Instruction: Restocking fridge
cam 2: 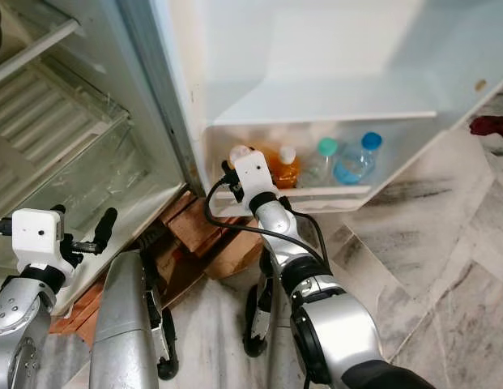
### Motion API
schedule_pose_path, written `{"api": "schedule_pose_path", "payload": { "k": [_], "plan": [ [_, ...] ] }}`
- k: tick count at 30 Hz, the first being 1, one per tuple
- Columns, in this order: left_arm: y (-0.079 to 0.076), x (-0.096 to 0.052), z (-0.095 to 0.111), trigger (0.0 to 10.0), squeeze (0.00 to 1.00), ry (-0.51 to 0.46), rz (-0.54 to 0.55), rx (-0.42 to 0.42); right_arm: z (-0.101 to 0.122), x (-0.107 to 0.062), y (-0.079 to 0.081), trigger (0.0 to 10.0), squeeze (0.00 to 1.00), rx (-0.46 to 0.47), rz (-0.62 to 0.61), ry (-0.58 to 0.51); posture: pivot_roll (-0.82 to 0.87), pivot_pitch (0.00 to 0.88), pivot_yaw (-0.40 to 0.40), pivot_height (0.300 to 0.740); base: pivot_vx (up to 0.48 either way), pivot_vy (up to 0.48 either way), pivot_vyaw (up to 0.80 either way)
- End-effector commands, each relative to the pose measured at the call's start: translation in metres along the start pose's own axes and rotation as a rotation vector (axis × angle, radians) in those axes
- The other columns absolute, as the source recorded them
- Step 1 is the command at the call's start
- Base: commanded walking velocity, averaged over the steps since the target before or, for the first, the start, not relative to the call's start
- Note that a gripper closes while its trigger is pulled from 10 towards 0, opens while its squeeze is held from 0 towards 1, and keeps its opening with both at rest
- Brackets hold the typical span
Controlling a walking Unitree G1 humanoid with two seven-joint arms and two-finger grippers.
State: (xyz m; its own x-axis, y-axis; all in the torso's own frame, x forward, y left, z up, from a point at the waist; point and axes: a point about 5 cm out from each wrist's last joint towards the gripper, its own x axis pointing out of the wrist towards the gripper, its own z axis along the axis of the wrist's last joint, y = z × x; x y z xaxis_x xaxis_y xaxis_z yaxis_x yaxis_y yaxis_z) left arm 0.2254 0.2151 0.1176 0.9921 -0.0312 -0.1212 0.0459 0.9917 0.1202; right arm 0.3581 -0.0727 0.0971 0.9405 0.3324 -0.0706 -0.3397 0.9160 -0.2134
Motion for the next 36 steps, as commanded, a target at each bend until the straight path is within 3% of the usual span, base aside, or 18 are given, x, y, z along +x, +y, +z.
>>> {"api": "schedule_pose_path", "payload": {
  "k": [1,2,3,4,10,19,23,33,34,36],
  "plan": [
    [-0.001,-0.001,-0.005,10.0,0.00,0.027,-0.015,0.007,-0.028,-0.010,0.001,10.0,0.00,0.038,0.003,0.145,0.15,0.314,-0.037,0.524,0.000,0.000,0.00],
    [-0.002,-0.001,-0.005,10.0,0.00,0.027,-0.017,0.007,-0.030,-0.010,0.000,10.0,0.00,0.051,-0.002,0.166,0.15,0.312,-0.037,0.524,0.000,0.000,0.00],
    [-0.002,0.001,-0.005,10.0,0.00,0.028,-0.020,0.007,-0.030,-0.009,-0.003,10.0,0.42,0.061,-0.017,0.193,0.15,0.308,-0.037,0.524,0.000,0.000,0.00],
    [-0.003,0.002,-0.005,10.0,0.00,0.028,-0.021,0.008,-0.029,-0.008,-0.004,10.0,1.00,0.072,-0.019,0.199,0.15,0.305,-0.036,0.524,0.000,0.000,0.00],
    [-0.003,0.004,-0.006,10.0,0.00,0.030,-0.022,0.010,-0.027,-0.006,-0.005,10.0,1.00,0.081,-0.020,0.204,0.15,0.296,-0.036,0.524,0.000,0.000,0.00],
    [-0.003,0.009,-0.005,10.0,0.00,0.025,-0.023,0.016,-0.017,-0.003,-0.007,10.0,1.00,0.138,0.023,0.130,0.15,0.276,-0.037,0.524,0.000,0.000,0.00],
    [-0.002,0.012,-0.005,10.0,0.00,0.024,-0.021,0.020,-0.009,-0.003,-0.007,10.0,1.00,0.171,0.097,0.066,0.14,0.261,-0.037,0.524,0.000,0.000,0.00],
    [0.001,0.019,-0.004,10.0,0.00,0.017,-0.015,0.031,-0.004,-0.005,-0.011,10.0,1.00,0.119,0.185,0.008,0.13,0.214,-0.036,0.524,0.000,0.000,0.00],
    [0.001,0.020,-0.004,10.0,0.00,0.016,-0.015,0.032,-0.004,-0.006,-0.013,10.0,0.95,0.112,0.191,0.003,0.13,0.213,-0.036,0.524,0.000,0.000,0.00],
    [0.002,0.022,-0.004,10.0,0.00,0.014,-0.015,0.033,-0.004,-0.007,-0.016,10.0,0.93,0.104,0.193,0.004,0.12,0.205,-0.035,0.524,0.000,0.000,0.00]
  ]
}}
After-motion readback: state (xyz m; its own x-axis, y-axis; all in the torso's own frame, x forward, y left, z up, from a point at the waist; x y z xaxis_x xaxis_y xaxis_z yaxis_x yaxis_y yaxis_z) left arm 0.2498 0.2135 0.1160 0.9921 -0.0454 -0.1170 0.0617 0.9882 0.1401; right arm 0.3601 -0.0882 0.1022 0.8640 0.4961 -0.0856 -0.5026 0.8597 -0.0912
